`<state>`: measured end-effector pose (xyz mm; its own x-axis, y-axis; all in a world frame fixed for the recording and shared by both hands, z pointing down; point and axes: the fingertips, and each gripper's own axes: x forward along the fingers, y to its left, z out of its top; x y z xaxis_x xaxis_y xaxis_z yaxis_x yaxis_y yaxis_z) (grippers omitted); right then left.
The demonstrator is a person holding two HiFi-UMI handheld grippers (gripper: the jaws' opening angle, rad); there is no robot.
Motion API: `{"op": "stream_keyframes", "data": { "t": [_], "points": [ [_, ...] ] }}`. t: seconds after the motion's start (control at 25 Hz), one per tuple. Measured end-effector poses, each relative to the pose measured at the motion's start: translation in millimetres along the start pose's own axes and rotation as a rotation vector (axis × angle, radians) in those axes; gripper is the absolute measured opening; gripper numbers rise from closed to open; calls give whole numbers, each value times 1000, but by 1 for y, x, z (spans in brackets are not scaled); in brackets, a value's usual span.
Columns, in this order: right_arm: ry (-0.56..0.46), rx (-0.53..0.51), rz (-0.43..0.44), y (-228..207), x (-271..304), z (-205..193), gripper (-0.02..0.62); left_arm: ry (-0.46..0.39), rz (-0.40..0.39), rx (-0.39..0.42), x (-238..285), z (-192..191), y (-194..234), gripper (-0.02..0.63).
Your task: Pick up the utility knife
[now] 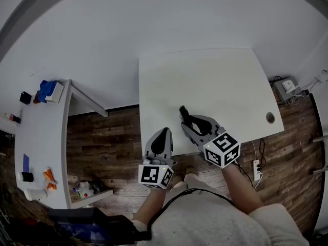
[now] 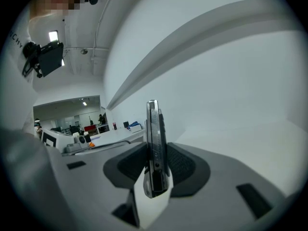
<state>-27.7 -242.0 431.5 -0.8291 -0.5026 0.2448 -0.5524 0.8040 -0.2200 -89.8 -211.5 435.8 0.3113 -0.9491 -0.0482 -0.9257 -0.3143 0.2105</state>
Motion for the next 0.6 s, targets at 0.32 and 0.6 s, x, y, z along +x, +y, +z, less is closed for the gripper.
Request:
{"op": "stream_keyframes", "data": {
  "t": [0.32,0.6],
  "points": [
    [-4,2,-6,-2,-3,-2,132,4,-4,0,1,-2,-4,3],
    [-5,10,-19,-5,-3,-4,132,9,1,2,0,-4,-2,3]
  ]
}}
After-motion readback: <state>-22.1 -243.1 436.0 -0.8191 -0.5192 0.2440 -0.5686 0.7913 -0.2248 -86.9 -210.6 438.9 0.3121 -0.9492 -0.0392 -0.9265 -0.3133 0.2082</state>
